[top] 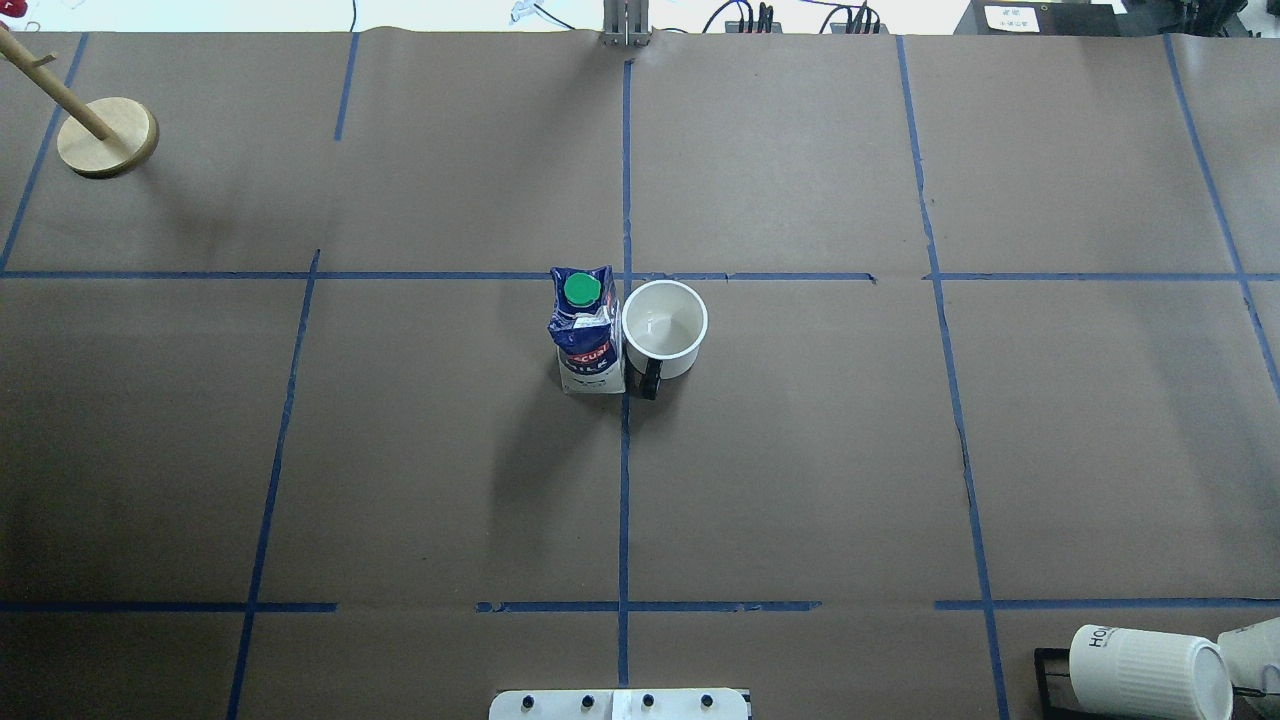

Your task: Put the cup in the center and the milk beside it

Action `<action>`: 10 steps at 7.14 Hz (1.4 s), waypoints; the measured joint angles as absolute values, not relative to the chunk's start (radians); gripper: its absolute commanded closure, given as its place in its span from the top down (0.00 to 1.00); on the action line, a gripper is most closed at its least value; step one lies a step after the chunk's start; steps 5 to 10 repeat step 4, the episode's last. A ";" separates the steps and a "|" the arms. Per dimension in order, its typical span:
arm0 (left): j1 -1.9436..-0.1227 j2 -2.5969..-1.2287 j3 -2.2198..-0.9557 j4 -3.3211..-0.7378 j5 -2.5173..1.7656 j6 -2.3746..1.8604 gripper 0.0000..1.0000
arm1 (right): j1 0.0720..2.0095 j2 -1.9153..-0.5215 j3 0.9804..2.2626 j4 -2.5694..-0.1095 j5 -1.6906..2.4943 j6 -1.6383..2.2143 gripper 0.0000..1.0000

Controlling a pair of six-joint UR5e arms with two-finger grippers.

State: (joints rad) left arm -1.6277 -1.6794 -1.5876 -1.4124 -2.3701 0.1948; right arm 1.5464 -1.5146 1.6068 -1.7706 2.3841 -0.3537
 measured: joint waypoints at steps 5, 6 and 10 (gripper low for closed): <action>-1.628 -1.683 -1.593 -1.413 -2.370 0.195 1.00 | 1.549 -1.519 1.619 -1.733 2.387 -0.134 1.00; -1.628 -1.683 -1.593 -1.413 -2.370 0.195 1.00 | 1.549 -1.519 1.619 -1.733 2.387 -0.134 1.00; -1.628 -1.683 -1.593 -1.413 -2.370 0.195 1.00 | 1.549 -1.519 1.619 -1.733 2.387 -0.134 1.00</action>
